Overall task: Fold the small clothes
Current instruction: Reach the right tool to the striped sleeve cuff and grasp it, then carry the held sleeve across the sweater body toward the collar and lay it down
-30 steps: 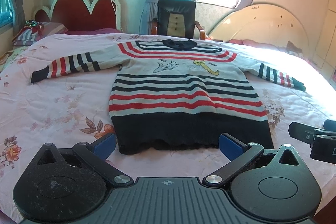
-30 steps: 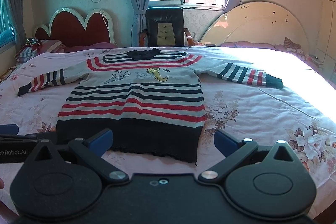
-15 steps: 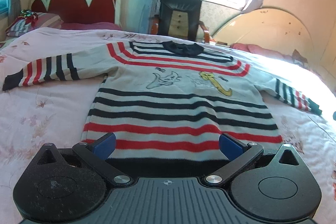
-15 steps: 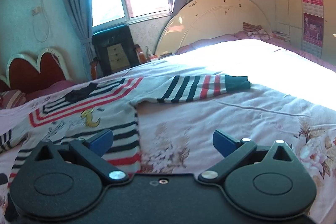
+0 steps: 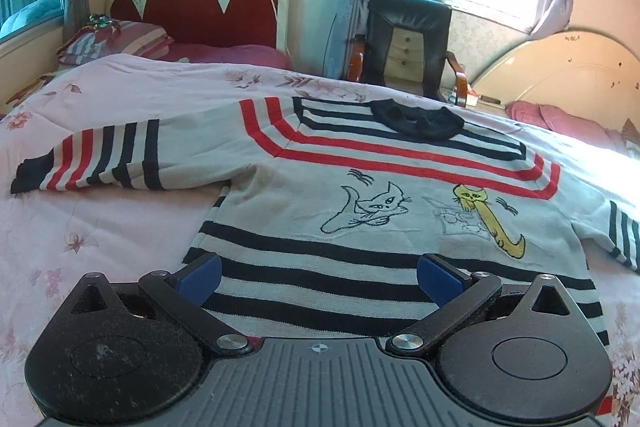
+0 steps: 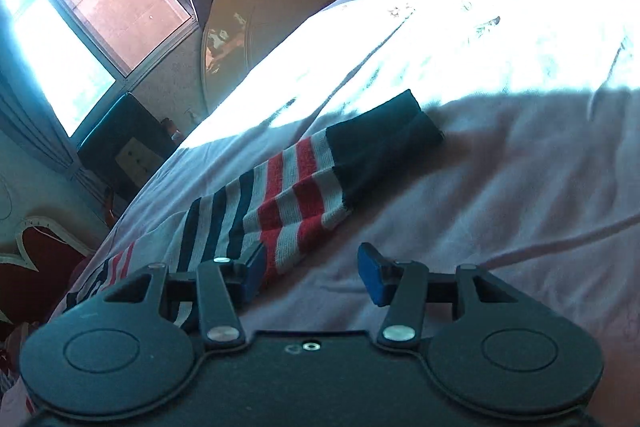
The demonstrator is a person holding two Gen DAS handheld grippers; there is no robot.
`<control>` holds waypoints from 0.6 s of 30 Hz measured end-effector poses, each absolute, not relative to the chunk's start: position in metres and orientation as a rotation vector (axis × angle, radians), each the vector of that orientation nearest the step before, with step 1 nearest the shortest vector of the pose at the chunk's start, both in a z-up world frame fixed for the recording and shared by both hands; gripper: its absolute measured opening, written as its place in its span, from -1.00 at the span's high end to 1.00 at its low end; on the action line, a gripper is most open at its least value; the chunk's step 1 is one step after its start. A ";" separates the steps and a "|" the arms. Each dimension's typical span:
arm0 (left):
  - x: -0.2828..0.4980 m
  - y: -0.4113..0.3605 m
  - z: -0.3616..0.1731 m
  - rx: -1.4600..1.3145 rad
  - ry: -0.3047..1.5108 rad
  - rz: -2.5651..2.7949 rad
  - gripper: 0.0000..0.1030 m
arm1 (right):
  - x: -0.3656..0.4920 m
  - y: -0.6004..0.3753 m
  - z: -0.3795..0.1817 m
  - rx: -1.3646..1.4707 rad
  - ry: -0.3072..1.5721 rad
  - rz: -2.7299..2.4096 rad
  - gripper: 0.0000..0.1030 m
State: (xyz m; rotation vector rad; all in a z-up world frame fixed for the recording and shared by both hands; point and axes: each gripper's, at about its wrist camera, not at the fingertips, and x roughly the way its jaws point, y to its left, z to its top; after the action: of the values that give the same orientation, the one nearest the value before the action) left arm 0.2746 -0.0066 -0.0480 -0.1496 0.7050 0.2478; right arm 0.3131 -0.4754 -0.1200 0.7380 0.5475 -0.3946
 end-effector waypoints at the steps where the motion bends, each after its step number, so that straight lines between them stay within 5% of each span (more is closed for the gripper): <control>1: 0.277 -0.006 -0.049 -0.152 0.710 0.254 -0.99 | 0.316 -0.480 -0.126 0.769 0.542 -0.387 0.07; 5: 0.285 -0.001 -0.051 -0.162 0.716 0.266 -0.99 | 0.329 -0.483 -0.131 0.755 0.524 -0.380 0.15; 11: 0.310 0.015 -0.065 -0.149 0.797 0.265 -0.99 | 0.356 -0.477 -0.128 0.652 0.557 -0.409 0.72; 18: 0.333 0.045 -0.071 -0.194 0.806 0.204 -0.99 | 0.383 -0.416 -0.095 0.440 0.538 -0.289 0.82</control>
State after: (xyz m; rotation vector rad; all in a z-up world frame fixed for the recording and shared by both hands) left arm 0.3334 0.0447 -0.0713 -0.1937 0.8058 0.2039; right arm 0.3827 -0.4160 -0.0954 0.4401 0.5382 -0.2891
